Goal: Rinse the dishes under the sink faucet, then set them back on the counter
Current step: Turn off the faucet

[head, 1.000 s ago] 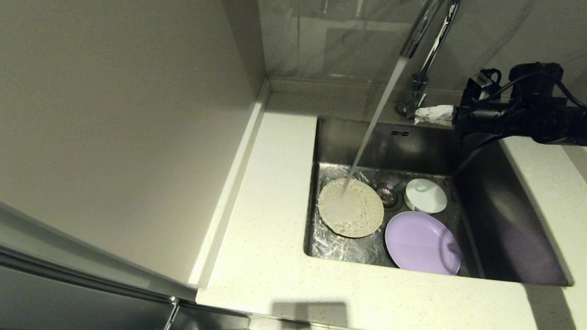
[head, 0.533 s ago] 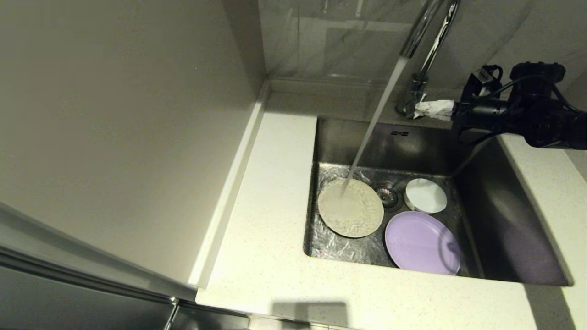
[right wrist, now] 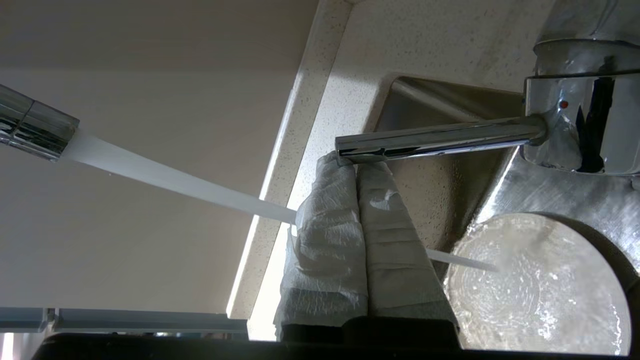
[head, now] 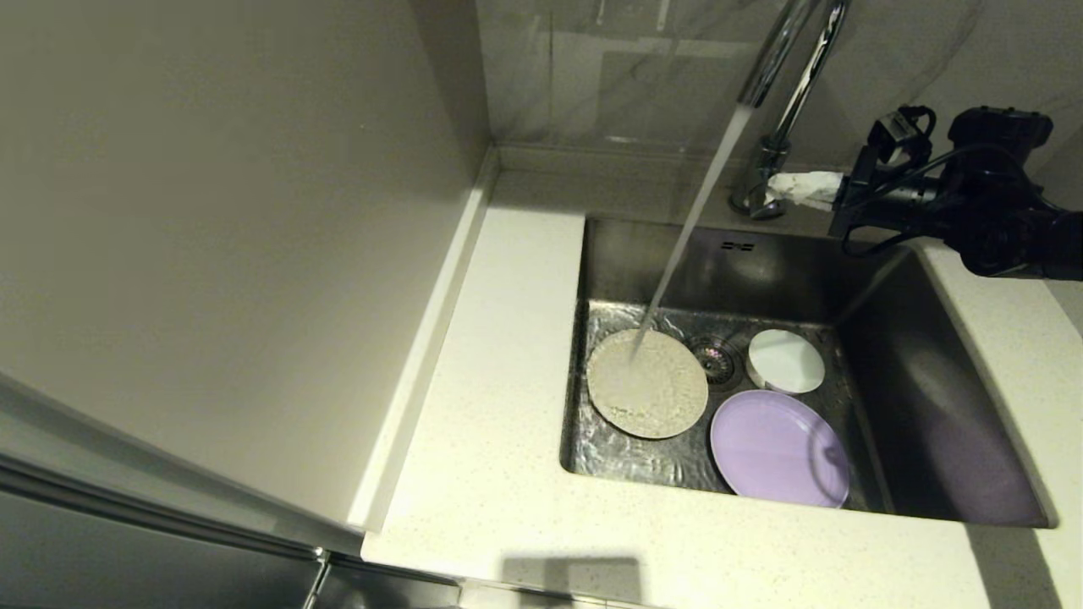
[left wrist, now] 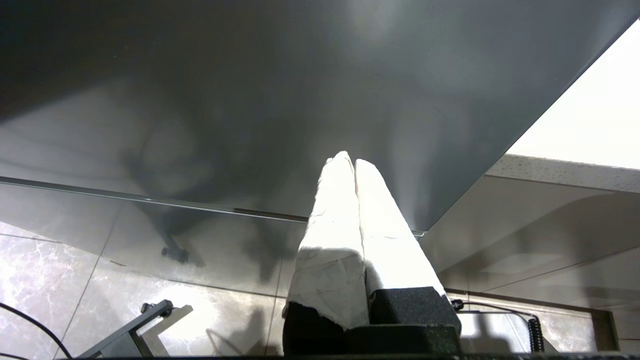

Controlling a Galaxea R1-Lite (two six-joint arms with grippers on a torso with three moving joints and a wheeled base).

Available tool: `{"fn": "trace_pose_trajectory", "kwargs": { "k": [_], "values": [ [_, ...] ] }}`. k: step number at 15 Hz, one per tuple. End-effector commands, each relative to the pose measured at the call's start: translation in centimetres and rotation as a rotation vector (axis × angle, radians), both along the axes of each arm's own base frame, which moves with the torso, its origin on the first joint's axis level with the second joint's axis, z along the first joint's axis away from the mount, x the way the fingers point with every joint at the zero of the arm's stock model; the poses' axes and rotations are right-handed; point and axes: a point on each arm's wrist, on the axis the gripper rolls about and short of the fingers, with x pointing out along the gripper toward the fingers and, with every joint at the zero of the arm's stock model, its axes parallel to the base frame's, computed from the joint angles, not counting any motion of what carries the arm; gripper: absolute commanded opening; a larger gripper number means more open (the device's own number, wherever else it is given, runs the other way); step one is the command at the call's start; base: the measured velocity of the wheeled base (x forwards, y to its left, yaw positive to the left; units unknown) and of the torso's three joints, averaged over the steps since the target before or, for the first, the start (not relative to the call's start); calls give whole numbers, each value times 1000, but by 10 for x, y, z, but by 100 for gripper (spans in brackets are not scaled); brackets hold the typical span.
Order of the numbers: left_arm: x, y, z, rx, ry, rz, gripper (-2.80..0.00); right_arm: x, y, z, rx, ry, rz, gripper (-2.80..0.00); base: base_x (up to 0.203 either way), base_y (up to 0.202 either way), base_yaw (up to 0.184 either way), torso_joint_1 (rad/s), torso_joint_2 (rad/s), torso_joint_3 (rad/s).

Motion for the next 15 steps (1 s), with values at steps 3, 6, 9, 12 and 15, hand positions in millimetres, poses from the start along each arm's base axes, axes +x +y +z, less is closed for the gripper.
{"fn": "trace_pose_trajectory", "kwargs": {
  "k": [3,6,9,12,15],
  "values": [
    [0,0,0,-1,-3,0,-280,3,3,-4,3,7,14,-280,0,0,0,0,0,0],
    [0,0,0,-1,-5,0,-280,12,8,-16,3,-5,27,-280,0,0,0,0,0,0],
    [0,0,0,-1,-3,0,-280,18,21,-20,0,-52,56,-280,0,0,0,0,0,0],
    [0,0,0,1,-3,0,-280,24,35,-25,-5,-112,86,-280,0,0,0,0,0,0],
    [0,0,0,-1,-3,0,-280,28,44,-31,-7,-147,104,-280,0,0,0,0,0,0]
  ]
}}
